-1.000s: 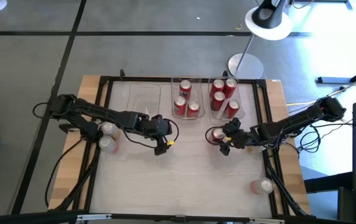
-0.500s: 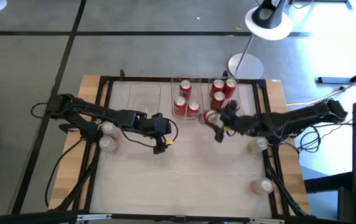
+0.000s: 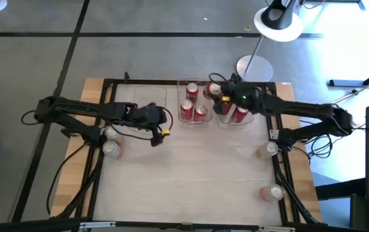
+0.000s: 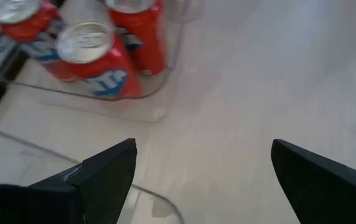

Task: Sort soda cans
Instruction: Put the red soda can into the middle transparent bin

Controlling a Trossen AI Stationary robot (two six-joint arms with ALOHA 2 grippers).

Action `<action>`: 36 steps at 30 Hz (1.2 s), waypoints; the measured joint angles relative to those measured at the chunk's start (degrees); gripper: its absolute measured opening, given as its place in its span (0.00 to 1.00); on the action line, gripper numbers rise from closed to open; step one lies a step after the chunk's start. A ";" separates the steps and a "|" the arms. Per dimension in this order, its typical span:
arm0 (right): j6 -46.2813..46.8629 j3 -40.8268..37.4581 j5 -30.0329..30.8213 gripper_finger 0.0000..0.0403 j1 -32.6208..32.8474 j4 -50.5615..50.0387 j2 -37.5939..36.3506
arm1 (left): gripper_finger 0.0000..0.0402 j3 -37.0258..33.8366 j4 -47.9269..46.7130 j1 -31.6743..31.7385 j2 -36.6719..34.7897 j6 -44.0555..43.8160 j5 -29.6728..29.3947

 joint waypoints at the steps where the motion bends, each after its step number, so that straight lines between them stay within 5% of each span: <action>1: 0.21 0.00 -1.47 0.69 -1.11 0.36 1.23 | 0.89 0.00 -0.15 0.35 -0.28 -0.13 -0.40; 9: 0.98 0.05 -8.25 0.69 -5.11 6.64 11.34 | 0.89 0.00 -0.70 1.53 -0.89 -0.36 -0.73; 29: 2.77 0.39 -8.66 0.70 -5.14 9.99 22.06 | 0.89 0.00 -0.84 1.79 -0.87 -0.70 -1.56; 36: 2.58 0.24 -8.25 0.92 -5.10 10.74 22.17 | 0.89 0.00 -0.83 1.79 -0.85 -0.72 -1.56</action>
